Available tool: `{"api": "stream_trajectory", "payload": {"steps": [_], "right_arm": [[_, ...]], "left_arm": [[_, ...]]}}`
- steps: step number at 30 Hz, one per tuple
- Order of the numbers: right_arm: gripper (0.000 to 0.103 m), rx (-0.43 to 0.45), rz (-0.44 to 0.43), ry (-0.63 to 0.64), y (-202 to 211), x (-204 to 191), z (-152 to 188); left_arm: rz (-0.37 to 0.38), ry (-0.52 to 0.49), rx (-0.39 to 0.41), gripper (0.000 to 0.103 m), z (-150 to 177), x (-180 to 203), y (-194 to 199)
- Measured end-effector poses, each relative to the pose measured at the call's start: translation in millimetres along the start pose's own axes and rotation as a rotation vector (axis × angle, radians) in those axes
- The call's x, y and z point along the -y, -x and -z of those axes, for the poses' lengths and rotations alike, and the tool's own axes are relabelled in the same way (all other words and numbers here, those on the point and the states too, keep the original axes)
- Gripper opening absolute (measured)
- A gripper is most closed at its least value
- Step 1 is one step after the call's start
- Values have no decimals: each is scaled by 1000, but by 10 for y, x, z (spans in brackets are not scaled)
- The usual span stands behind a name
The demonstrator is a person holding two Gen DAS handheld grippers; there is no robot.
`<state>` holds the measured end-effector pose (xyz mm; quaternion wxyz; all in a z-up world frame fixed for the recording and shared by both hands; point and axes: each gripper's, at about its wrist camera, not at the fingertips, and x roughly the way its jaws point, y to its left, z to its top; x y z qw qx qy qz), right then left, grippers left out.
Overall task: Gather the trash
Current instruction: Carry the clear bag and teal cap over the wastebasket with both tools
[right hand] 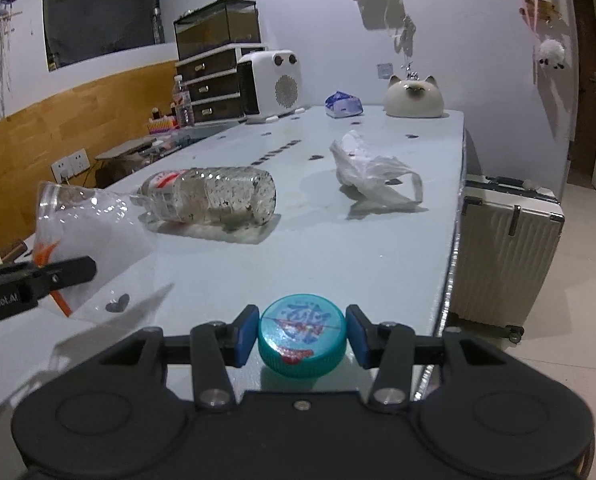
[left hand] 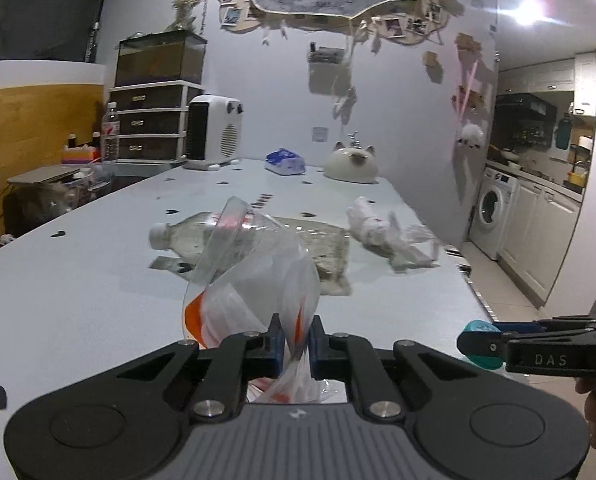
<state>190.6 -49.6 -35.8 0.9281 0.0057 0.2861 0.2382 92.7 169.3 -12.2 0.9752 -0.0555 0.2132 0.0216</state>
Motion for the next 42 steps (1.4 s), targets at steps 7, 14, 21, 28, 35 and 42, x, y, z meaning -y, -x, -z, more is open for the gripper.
{"api": "stream_trajectory", "payload": {"steps": [7, 14, 21, 28, 35, 42], "right_arm": [[48, 37, -22, -17, 239, 82, 47], [48, 70, -11, -21, 437, 191, 69], [48, 115, 15, -32, 688, 381, 75], [48, 152, 81, -59, 984, 705, 131], [48, 167, 145, -83, 1256, 1048, 251], [48, 171, 205, -120, 1478, 1366, 422]], "left_arm": [[21, -9, 21, 11, 58, 247, 163], [7, -43, 33, 11, 37, 490, 275], [47, -64, 37, 11, -10, 799, 289], [109, -87, 39, 11, 2, 1194, 256], [166, -104, 33, 11, 57, 1607, 197], [240, -121, 9, 11, 159, 2023, 128]]}}
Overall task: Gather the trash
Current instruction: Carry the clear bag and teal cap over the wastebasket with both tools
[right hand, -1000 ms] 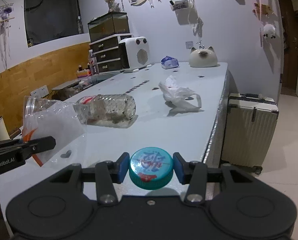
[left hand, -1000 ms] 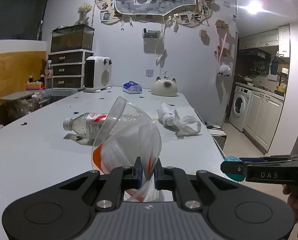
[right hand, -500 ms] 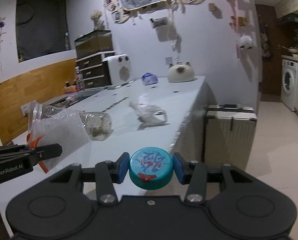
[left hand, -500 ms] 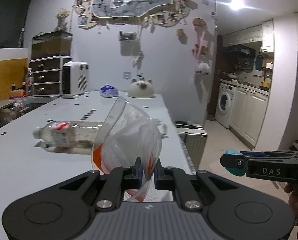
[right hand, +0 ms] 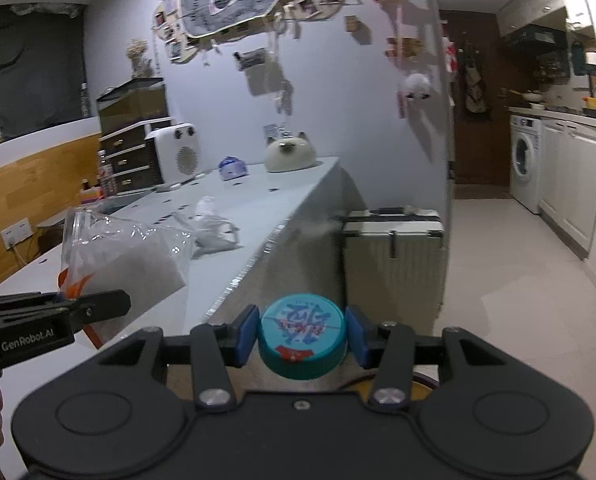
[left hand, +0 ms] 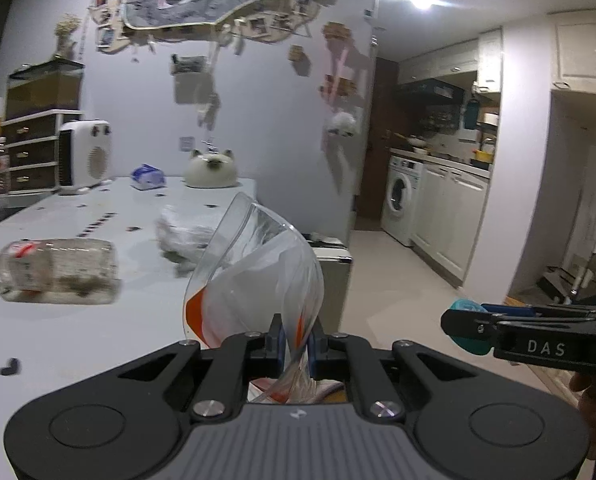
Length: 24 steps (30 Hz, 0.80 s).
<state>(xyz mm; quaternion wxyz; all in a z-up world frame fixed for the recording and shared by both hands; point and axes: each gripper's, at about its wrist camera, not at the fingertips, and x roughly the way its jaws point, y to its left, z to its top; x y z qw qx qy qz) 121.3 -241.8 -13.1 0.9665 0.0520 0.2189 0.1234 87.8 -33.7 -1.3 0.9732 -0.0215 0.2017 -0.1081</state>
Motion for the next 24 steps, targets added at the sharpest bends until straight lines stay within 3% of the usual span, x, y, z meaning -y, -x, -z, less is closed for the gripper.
{"api": "stream_trajectory", "payload": {"steps": [12, 18, 24], "right_arm": [[48, -21, 91, -79, 179, 619, 267], [48, -68, 141, -121, 155, 922, 461], [48, -132, 171, -164, -20, 1156, 652]], "left_arm": [[147, -22, -71, 11, 175, 678, -362], [194, -8, -165, 11, 412, 886, -708], [193, 7, -284, 11, 683, 965, -1146]]}}
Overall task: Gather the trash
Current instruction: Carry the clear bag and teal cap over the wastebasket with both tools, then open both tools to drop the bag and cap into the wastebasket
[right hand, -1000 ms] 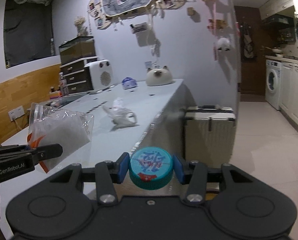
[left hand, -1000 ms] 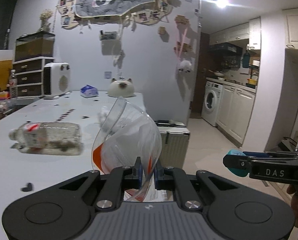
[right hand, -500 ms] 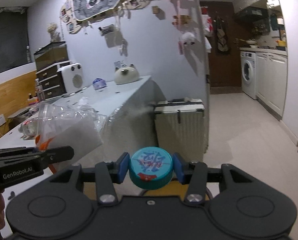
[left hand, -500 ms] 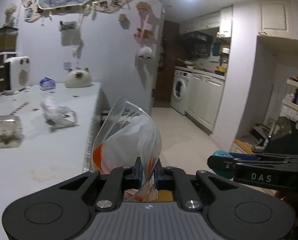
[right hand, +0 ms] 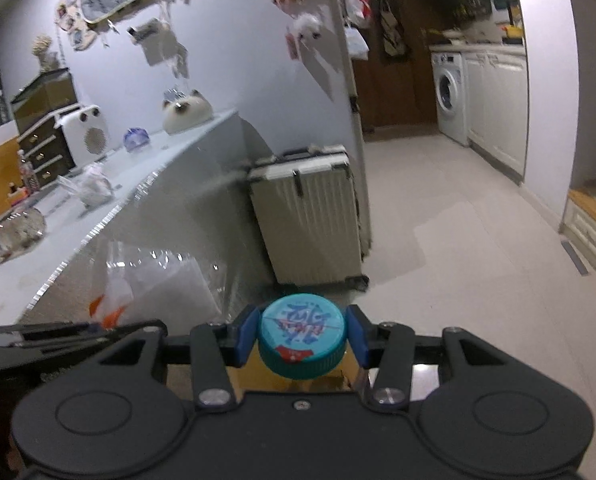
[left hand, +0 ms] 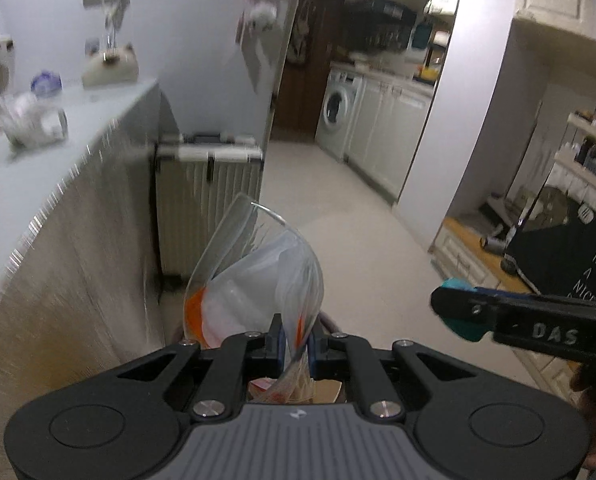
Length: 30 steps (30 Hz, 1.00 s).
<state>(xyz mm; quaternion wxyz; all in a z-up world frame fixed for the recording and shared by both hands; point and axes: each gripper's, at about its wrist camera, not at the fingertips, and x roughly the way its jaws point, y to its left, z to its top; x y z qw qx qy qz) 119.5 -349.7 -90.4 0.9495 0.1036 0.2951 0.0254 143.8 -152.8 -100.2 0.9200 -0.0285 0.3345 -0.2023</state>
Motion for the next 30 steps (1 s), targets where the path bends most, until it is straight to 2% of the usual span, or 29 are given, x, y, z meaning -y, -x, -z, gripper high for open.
{"api": "stream_trajectory", "payload": {"steps": [15, 21, 26, 28, 30], "right_arm": [[48, -184, 19, -63, -938, 275, 190], [48, -236, 17, -81, -1282, 316, 222], [48, -279, 10, -95, -1520, 312, 282], [48, -293, 8, -101, -1601, 310, 304], [48, -308, 2, -113, -1680, 312, 313]], "left_arm": [[-19, 156, -214, 11, 288, -437, -1236], [-9, 164, -292, 11, 383, -539, -1658], [30, 121, -343, 13, 476, -540, -1905], [66, 96, -384, 17, 510, -543, -1995], [59, 95, -413, 42, 548, -566, -2045]]}}
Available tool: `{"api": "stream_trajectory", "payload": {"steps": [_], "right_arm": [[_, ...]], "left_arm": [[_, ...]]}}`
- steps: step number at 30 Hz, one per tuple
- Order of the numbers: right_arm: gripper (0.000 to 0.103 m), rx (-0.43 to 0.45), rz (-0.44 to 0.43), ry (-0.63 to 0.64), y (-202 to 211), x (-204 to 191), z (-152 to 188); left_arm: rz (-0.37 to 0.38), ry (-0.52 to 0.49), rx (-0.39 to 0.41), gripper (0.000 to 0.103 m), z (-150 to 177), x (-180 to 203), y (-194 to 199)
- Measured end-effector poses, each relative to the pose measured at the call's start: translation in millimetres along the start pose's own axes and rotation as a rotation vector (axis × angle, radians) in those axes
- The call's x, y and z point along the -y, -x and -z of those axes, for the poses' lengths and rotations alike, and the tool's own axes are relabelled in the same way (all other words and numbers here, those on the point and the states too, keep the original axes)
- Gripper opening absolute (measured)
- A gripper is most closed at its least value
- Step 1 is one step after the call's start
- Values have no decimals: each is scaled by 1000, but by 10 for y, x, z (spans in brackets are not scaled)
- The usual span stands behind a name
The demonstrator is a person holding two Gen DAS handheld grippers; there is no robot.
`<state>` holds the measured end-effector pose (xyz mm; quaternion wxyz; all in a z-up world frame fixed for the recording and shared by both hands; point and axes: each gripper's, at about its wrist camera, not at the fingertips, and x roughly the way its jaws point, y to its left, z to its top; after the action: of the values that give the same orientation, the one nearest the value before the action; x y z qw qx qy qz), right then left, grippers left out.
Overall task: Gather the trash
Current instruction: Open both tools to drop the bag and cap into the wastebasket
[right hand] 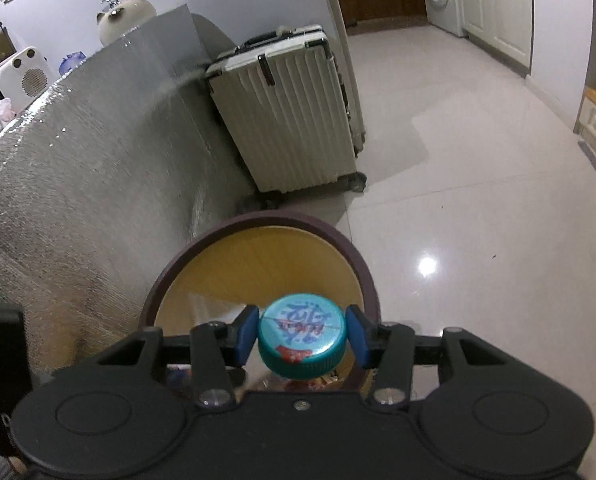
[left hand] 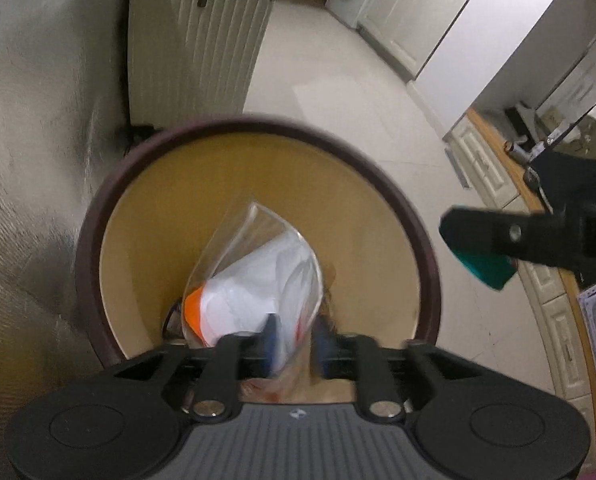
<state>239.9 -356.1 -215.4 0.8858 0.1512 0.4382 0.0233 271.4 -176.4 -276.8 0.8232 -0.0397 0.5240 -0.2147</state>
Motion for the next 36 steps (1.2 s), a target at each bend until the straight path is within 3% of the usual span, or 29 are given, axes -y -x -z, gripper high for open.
{"api": "stream_trajectory", "payload": {"steps": [1, 2, 11, 14, 17, 24, 28, 36], "right_arm": [[48, -8, -4, -5, -46, 2, -12], [48, -14, -5, -7, -86, -3, -24], [49, -47, -31, 23, -443, -122, -126], [68, -59, -50, 10, -573, -105, -142], [70, -85, -38, 26, -622, -117, -113], [72, -112, -23, 37, -501, -71, 9], [75, -116, -24, 40, -372, -44, 52], [89, -107, -41, 60, -94, -67, 102]], "left_arm": [[-19, 1, 4, 56, 23, -12, 0], [-37, -7, 5, 59, 37, -17, 8], [-113, -23, -6, 65, 128, -43, 166], [-122, -35, -5, 70, 151, -6, 232], [-125, -35, -4, 74, 176, -8, 276], [-126, -24, 1, 79, 152, 4, 329], [-130, -26, 11, 89, 172, 41, 405], [-141, -28, 27, 99, 178, 78, 588]]}}
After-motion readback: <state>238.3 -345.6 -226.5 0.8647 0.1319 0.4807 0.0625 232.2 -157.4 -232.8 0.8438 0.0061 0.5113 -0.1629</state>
